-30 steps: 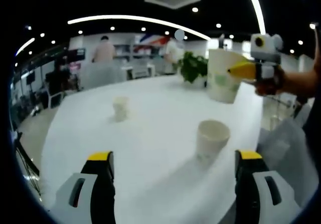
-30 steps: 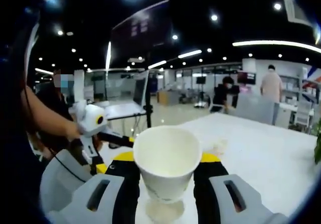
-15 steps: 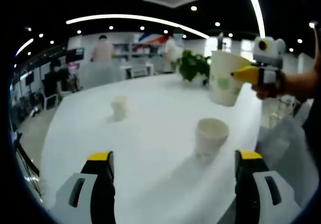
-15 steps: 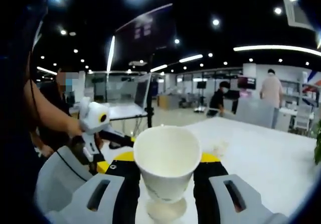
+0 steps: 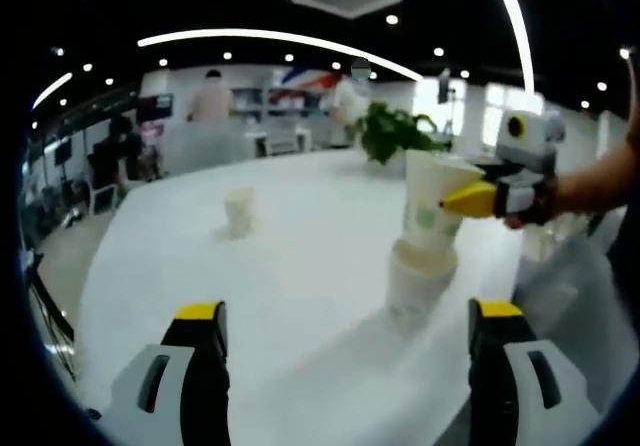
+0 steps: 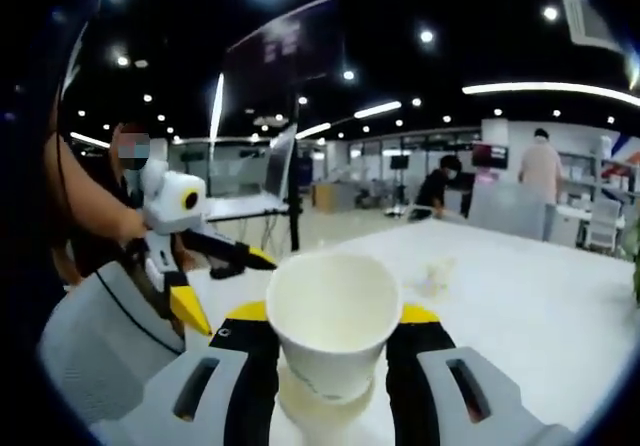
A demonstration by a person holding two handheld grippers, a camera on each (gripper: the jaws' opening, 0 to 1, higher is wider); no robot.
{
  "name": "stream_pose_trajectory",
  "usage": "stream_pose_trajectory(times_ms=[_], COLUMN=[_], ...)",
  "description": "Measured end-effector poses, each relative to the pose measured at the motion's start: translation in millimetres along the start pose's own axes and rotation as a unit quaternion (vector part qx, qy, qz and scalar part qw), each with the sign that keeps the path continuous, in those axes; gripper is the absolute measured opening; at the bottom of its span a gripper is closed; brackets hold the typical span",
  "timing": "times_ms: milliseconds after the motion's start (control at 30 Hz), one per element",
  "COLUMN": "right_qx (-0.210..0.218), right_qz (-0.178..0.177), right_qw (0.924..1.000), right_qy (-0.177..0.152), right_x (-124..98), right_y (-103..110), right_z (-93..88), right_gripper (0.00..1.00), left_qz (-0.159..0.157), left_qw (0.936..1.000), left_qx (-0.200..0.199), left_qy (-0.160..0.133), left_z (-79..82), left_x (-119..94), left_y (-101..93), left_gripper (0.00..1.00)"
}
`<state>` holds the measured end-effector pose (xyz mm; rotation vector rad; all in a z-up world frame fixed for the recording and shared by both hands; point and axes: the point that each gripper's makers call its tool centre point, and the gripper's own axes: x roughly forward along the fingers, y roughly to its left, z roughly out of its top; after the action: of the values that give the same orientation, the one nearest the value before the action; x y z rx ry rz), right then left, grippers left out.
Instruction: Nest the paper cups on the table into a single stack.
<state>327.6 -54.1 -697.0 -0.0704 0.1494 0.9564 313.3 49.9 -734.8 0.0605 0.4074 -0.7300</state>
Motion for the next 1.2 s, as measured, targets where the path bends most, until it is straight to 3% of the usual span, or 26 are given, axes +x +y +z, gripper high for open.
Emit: stream_pose_trajectory(times_ms=[300,667,933,1200], right_qx=[0.018,0.007,-0.004,-0.001], right_qz=[-0.011,-0.019,-0.017,-0.012], right_qw=[0.9996,0.9989,0.9990,0.9993], right_qy=[0.020,0.042,0.040,0.036], right_x=[4.2,8.3,9.4,8.0], right_y=[2.2,5.1,6.6,4.8], right_z=[-25.3,-48.1,-48.7,-37.6], right_gripper=[0.39,0.40,0.42,0.52], left_qz=[0.010,0.016,0.016,0.014], left_qw=[0.9999,0.9997,0.9997,0.9997], left_qx=[-0.007,-0.020,-0.019,-0.019], left_qy=[-0.003,-0.007,-0.006,-0.012], left_z=[-2.5,-1.9,-1.5,4.8], left_x=[-0.3,-0.4,-0.3,-1.1], left_y=[4.0,5.9,6.1,6.3], left_gripper=[0.99,0.99,0.99,0.99])
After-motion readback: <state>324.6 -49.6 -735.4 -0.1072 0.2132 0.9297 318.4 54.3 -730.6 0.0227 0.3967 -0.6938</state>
